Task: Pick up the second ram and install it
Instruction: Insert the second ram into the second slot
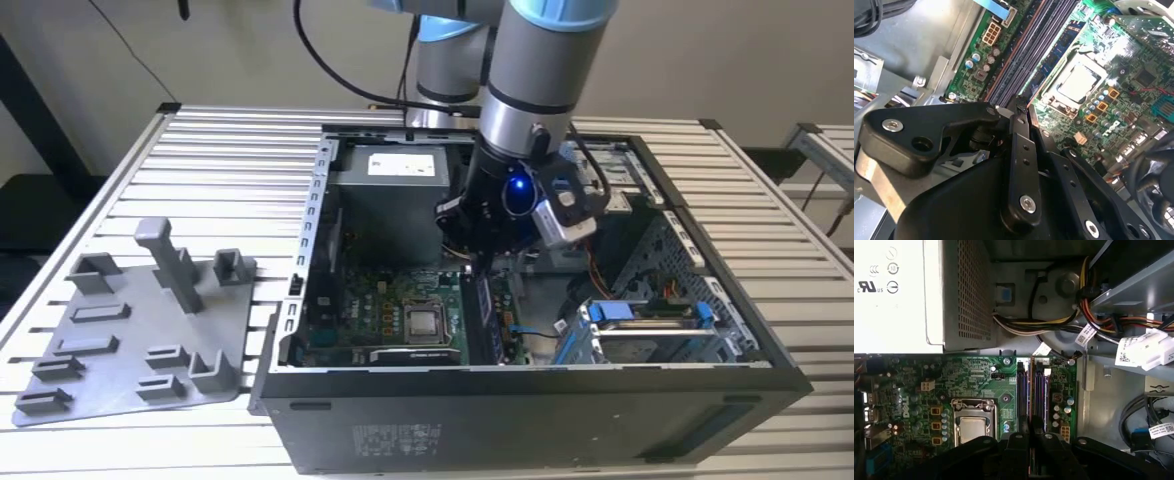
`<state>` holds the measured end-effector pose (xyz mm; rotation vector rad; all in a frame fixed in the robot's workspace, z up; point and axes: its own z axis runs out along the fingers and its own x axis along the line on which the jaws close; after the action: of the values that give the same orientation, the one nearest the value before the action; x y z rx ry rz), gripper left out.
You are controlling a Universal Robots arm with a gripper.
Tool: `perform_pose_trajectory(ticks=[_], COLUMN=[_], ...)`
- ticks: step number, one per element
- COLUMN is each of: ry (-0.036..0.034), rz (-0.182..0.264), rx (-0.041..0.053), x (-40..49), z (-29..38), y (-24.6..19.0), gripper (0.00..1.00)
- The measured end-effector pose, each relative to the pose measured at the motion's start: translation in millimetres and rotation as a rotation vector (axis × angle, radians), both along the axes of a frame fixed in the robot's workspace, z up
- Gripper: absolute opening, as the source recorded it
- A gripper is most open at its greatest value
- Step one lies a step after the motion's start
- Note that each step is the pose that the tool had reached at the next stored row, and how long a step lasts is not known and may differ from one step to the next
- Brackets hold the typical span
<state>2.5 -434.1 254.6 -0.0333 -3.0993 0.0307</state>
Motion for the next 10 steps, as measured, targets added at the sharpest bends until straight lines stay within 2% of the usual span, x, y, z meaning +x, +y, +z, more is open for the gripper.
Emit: perform_pose_trajectory(ticks=[5,10], ry=[-0.0001,0.0001], rz=[-0.001,-0.002], rx=[0.0001,-0.0001], x=[0.0,-0.1], z=[-7.6,-13.8], y=[-1.3,-4.9], gripper=[0.14,0.14])
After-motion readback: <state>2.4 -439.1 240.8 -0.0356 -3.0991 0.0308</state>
